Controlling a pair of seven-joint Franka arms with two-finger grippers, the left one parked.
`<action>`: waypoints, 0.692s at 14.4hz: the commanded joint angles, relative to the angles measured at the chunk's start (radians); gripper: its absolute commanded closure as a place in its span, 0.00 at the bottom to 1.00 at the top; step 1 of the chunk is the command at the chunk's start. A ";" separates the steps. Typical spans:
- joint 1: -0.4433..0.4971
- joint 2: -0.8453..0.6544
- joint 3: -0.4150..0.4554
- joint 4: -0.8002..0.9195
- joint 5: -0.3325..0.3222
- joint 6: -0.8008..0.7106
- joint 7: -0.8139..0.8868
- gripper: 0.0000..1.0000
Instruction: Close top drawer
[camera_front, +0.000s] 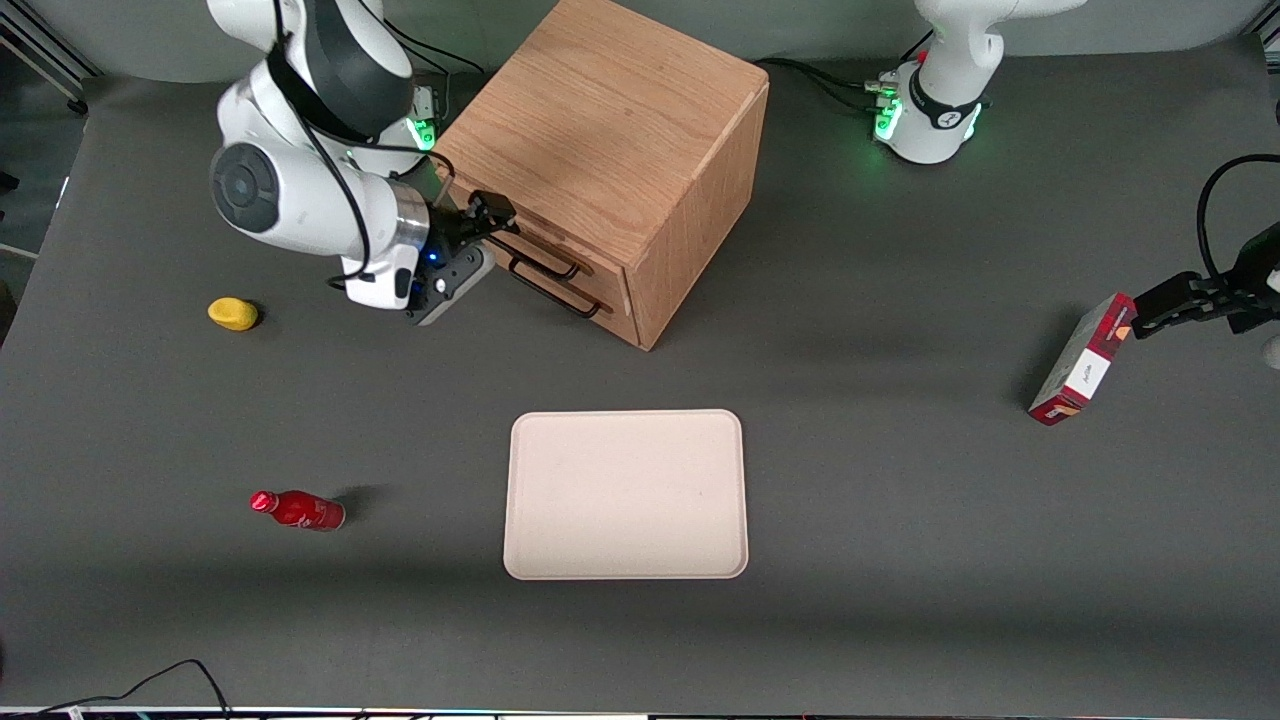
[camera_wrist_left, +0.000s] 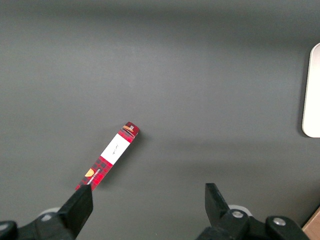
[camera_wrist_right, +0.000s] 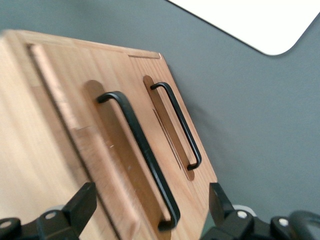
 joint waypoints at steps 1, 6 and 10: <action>-0.003 -0.020 -0.006 0.174 -0.083 -0.157 0.112 0.00; -0.006 -0.158 -0.035 0.386 -0.182 -0.381 0.546 0.00; -0.006 -0.215 -0.190 0.425 -0.328 -0.446 0.629 0.00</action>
